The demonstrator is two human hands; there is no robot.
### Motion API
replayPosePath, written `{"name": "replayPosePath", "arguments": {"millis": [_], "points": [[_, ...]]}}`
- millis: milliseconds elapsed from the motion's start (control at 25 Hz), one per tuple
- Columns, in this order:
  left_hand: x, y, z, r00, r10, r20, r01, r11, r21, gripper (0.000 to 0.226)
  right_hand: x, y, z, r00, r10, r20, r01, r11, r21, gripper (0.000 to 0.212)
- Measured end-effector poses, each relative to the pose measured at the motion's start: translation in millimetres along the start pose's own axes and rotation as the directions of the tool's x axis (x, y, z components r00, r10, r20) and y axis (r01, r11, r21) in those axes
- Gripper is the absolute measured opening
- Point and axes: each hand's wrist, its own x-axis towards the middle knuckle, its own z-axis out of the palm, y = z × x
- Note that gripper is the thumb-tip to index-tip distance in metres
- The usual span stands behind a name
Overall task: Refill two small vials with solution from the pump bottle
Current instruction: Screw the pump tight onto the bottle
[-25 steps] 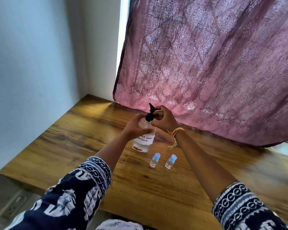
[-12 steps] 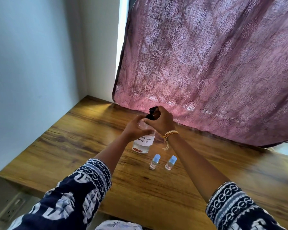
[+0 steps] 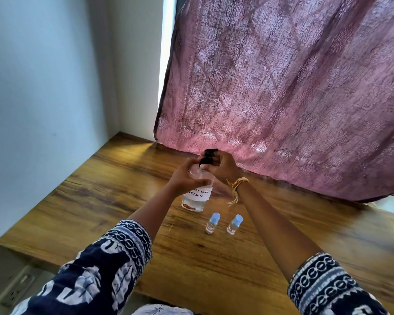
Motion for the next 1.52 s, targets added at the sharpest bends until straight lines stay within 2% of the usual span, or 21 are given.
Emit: {"name": "replayPosePath", "arguments": {"millis": [120, 200, 360, 520, 600, 760, 880, 960, 1040, 1160, 1280, 1520], "points": [[-0.9, 0.5, 0.9, 1.000, 0.001, -0.009, -0.001, 1.000, 0.019, 0.069, -1.2, 2.8, 2.8, 0.987, 0.012, -0.158, -0.033, 0.991, -0.131, 0.036], [-1.7, -0.1, 1.9, 1.000, 0.004, -0.024, -0.004, 1.000, 0.002, 0.066, -1.8, 3.6, 10.4, 0.978, 0.001, -0.210, -0.042, 0.981, -0.189, 0.042], [-3.4, 0.1, 1.3, 1.000, 0.012, -0.016, -0.012, 1.000, -0.016, 0.066, -0.1, -0.7, 17.6, 0.996, 0.017, -0.085, -0.033, 0.982, -0.187, 0.048], [-2.9, 1.0, 1.6, 0.999, -0.005, -0.033, 0.005, 1.000, -0.015, 0.070, -0.2, -0.6, -2.2, 0.996, -0.019, 0.092, 0.025, 0.998, -0.065, 0.041], [-2.6, 0.6, 2.1, 0.999, -0.010, -0.032, 0.010, 1.000, -0.008, 0.072, 0.0, -2.0, -9.9, 0.991, -0.045, 0.124, 0.050, 0.998, -0.039, 0.037], [-3.5, 0.9, 2.4, 0.999, -0.003, -0.032, 0.003, 1.000, 0.004, 0.076, 1.8, -1.9, -8.6, 0.999, -0.038, -0.007, 0.036, 0.985, -0.169, 0.026], [-3.6, 1.5, 2.5, 0.999, 0.006, -0.035, -0.007, 1.000, -0.026, 0.076, -2.8, 3.0, 0.2, 0.993, -0.040, -0.114, 0.016, 0.979, -0.205, 0.038], [-3.0, 0.6, 2.9, 0.999, 0.003, -0.036, -0.004, 1.000, -0.026, 0.074, -3.6, 4.6, 0.1, 0.995, -0.029, -0.094, 0.010, 0.980, -0.200, 0.050], [-2.3, 0.0, 3.3, 0.999, 0.010, -0.036, -0.010, 1.000, -0.021, 0.073, -2.4, 4.2, -3.7, 1.000, 0.002, 0.018, 0.000, 0.992, -0.129, 0.058], [-2.2, -0.7, 2.9, 0.999, 0.019, -0.036, -0.019, 1.000, -0.018, 0.075, -1.2, 2.6, -8.8, 0.992, 0.002, 0.122, 0.007, 0.997, -0.073, 0.051], [-1.1, -1.1, 3.4, 0.999, 0.007, -0.038, -0.007, 1.000, 0.003, 0.075, -0.2, 1.8, -9.2, 0.996, -0.007, 0.093, 0.018, 0.992, -0.122, 0.047], [-3.4, -1.4, 4.3, 0.999, 0.009, -0.047, -0.009, 1.000, -0.010, 0.070, -10.4, 6.6, 1.9, 0.997, -0.029, -0.075, 0.023, 0.996, -0.081, 0.035]]}}
